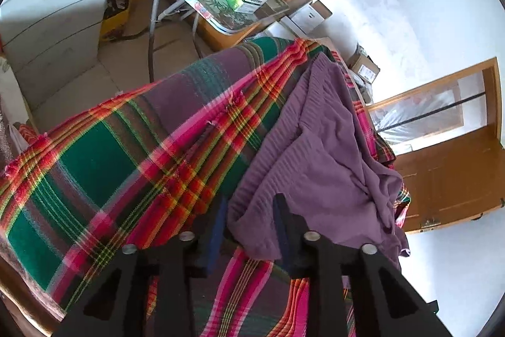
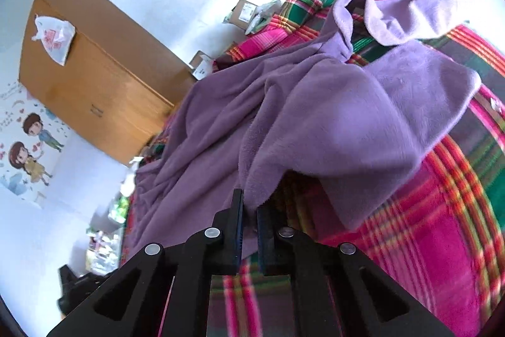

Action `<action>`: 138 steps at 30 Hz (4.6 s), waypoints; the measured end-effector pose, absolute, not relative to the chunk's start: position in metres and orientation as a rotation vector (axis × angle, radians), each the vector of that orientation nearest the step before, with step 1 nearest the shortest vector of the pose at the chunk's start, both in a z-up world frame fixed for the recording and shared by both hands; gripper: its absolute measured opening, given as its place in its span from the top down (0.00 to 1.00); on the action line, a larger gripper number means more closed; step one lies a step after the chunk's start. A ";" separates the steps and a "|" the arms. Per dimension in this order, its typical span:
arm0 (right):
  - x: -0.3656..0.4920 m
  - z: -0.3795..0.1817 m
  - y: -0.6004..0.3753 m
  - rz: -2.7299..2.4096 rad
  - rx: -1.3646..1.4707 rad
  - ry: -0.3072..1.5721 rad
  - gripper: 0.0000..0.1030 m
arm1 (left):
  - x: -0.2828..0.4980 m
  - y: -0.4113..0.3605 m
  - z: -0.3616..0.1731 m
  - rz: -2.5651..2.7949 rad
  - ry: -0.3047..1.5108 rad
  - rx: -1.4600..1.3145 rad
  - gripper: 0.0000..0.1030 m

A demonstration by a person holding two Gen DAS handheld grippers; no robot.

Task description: Fold clothes

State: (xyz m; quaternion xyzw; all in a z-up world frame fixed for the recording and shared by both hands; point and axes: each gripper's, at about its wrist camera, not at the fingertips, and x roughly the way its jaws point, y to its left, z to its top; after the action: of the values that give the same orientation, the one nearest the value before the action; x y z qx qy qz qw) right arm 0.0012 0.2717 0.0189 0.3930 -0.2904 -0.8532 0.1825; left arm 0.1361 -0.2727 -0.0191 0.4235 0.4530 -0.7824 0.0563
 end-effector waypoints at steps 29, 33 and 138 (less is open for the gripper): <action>0.028 0.025 0.305 -2.493 1.039 -0.837 0.93 | 0.132 -0.270 -0.006 -2.426 1.276 1.216 0.92; 0.035 0.033 0.311 -2.498 1.002 -0.852 0.93 | 0.136 -0.271 0.001 -2.446 1.290 1.185 0.92; -0.087 0.017 -0.108 -1.915 1.104 0.371 0.58 | 0.101 -0.244 -0.016 -2.753 1.101 1.600 0.72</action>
State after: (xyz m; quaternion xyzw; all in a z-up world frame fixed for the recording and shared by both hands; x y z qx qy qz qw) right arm -0.0874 -0.1080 0.0171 0.4435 0.1489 -0.7692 0.4353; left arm 0.1007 -0.2435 -0.0155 0.4719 0.3247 -0.8118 -0.1136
